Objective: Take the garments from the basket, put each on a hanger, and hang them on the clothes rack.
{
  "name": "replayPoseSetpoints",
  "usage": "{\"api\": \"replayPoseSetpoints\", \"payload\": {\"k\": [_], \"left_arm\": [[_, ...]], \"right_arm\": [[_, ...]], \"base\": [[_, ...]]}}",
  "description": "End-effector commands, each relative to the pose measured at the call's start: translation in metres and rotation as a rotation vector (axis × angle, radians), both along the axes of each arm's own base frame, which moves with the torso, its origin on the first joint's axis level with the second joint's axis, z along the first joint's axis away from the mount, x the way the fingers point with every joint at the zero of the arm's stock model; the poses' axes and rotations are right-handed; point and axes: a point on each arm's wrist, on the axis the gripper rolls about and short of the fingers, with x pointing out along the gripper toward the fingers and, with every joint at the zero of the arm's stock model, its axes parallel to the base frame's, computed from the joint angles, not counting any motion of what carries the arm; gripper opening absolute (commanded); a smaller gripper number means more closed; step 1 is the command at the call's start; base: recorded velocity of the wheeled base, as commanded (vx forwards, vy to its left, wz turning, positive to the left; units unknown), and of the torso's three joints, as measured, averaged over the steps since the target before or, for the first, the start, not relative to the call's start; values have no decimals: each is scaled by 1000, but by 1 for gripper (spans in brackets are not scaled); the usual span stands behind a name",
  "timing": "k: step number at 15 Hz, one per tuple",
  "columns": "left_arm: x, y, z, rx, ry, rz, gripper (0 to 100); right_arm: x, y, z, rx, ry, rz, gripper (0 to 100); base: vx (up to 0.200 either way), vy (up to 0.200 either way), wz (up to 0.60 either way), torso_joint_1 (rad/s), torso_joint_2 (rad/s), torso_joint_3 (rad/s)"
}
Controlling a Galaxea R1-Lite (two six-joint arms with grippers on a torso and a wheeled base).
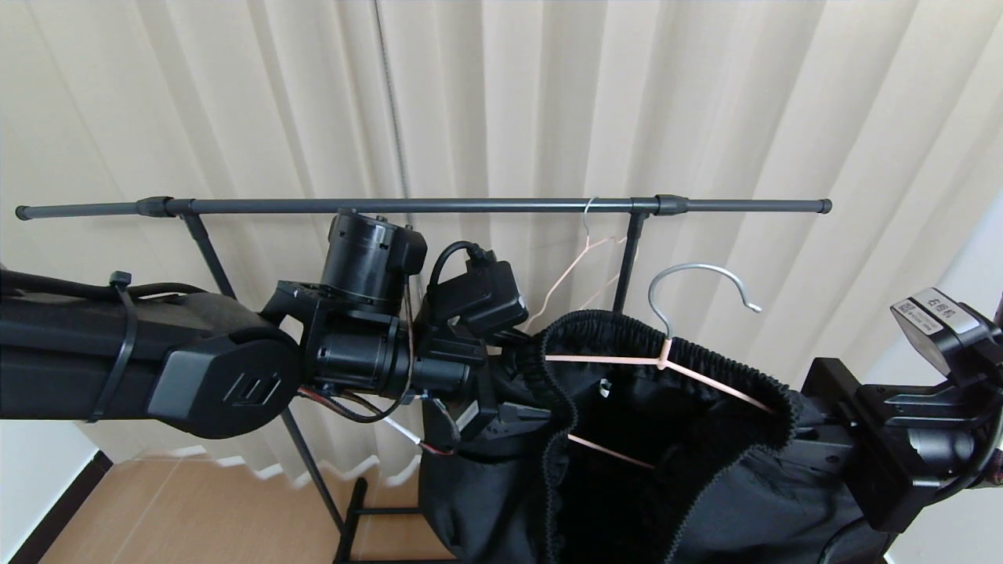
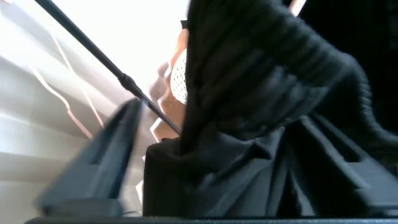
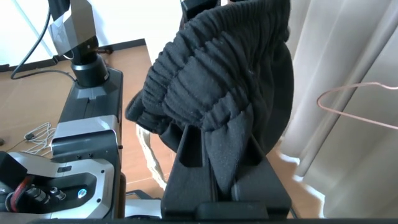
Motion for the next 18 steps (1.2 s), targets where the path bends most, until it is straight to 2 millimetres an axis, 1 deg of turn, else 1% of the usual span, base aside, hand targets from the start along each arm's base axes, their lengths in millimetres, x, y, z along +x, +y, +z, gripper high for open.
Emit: {"api": "replayPoseSetpoints", "payload": {"k": [1, 3, 5, 9, 13, 14, 18], "left_arm": [[1, -4, -4, 7, 11, -5, 0], [-1, -4, -2, 3, 3, -11, 0], [-4, 0, 4, -5, -6, -5, 0], [-12, 7, 5, -3, 12, 12, 0], [-13, 10, 10, -13, 1, 17, 0], [-12, 13, 11, -15, -4, 26, 0], [-14, 21, 15, -18, -10, 45, 0]], "right_arm": [[-2, 0, 1, 2, -9, 4, 0], [-1, 0, 0, 0, -5, 1, 0], [0, 0, 0, -1, -9, -1, 0], [2, 1, 2, -2, -14, -11, 0], [5, 1, 1, -3, -8, -13, 0], [5, 1, 1, -3, -8, -13, 100], [6, -1, 0, -9, -8, -42, 100]], "base": [[0, 0, 0, 0, 0, 0], [0, 0, 0, 0, 0, 0], [0, 0, 0, 0, 0, 0], [0, 0, 0, 0, 0, 0], [0, 0, 0, 0, 0, 0], [0, 0, 0, 0, 0, 0], [0, 0, 0, 0, 0, 0]]}}
